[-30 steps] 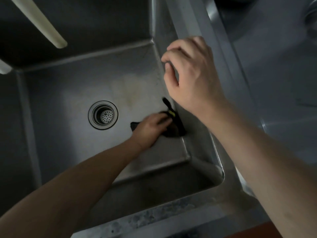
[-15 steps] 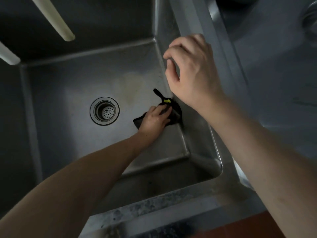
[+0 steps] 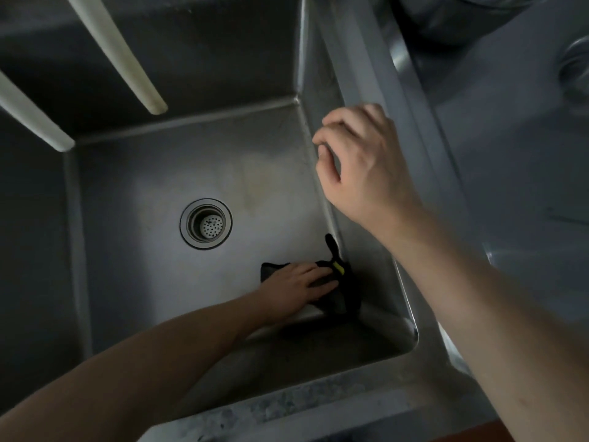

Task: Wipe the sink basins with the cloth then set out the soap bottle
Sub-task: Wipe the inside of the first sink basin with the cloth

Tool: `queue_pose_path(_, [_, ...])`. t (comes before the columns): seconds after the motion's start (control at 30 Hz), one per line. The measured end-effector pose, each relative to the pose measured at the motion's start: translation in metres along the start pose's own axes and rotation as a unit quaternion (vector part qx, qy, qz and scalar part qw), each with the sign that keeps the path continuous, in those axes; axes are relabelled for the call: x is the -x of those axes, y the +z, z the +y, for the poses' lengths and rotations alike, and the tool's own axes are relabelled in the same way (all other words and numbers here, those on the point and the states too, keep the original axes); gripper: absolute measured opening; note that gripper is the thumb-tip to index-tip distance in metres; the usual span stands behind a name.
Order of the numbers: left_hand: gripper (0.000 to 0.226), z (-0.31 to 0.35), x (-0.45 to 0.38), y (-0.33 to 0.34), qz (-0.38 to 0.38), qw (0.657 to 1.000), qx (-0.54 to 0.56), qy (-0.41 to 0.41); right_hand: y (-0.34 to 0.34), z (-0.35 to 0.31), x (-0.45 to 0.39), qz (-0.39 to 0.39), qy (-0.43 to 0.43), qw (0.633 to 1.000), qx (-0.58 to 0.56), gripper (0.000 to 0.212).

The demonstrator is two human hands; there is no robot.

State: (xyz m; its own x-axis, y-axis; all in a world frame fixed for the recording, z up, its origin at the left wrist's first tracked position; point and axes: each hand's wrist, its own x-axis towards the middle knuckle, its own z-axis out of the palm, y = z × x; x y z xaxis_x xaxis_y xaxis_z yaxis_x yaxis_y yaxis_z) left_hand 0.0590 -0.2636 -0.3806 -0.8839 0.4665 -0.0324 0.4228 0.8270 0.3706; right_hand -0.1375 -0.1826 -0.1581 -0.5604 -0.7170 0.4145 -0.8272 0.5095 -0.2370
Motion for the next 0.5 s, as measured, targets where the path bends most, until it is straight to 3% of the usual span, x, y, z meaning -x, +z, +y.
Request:
queue_pose_path(0.2, [0.052,-0.072,-0.006,-0.028,0.071,0.983,-0.048,-0.161,-0.001,-0.001,-0.003,-0.024,0.006,1.000,-0.003,0.018])
queue_pose_path(0.5, [0.051,-0.130,-0.019,-0.053,0.078,0.964,-0.060,-0.246,0.017,0.016,-0.054,-0.011,-0.016,1.000,0.015,0.019])
